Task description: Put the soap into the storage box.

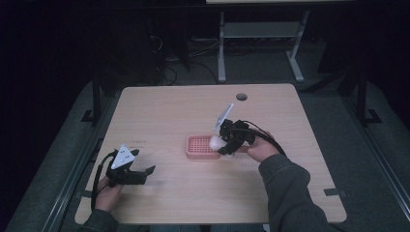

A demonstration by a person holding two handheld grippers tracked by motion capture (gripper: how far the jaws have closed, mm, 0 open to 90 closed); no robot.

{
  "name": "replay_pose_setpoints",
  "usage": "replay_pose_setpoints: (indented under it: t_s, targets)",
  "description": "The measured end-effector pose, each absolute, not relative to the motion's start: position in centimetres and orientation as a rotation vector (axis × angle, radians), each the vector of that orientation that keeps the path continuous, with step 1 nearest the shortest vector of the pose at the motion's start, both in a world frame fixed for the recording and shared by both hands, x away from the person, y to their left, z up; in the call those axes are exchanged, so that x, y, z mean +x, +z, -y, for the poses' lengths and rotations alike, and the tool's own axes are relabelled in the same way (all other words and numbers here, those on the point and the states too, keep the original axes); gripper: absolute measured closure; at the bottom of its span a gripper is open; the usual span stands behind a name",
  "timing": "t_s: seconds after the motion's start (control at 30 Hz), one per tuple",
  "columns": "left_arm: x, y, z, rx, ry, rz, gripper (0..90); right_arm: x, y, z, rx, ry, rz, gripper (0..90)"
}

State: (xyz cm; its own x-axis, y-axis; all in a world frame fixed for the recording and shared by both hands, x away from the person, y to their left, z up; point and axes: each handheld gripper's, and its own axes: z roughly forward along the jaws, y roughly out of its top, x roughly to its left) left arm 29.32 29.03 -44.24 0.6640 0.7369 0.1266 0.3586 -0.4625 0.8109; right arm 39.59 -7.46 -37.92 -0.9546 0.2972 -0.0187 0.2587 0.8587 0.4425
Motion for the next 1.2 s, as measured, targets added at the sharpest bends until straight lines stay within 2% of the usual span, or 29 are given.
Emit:
replay_pose_setpoints:
  t_s: [0.53, 1.2]
  targets:
    - [29.3, -44.2, -29.1, 2.069, 0.604, -0.850, 13.9, 41.1, -37.4, 5.5, 0.416, 0.667, -2.954, 49.1]
    - [29.4, -44.3, -29.2, 2.064, 0.605, -0.847, 13.9, 42.9, -38.5, 2.6, 0.383, 0.634, -2.979, 49.0]
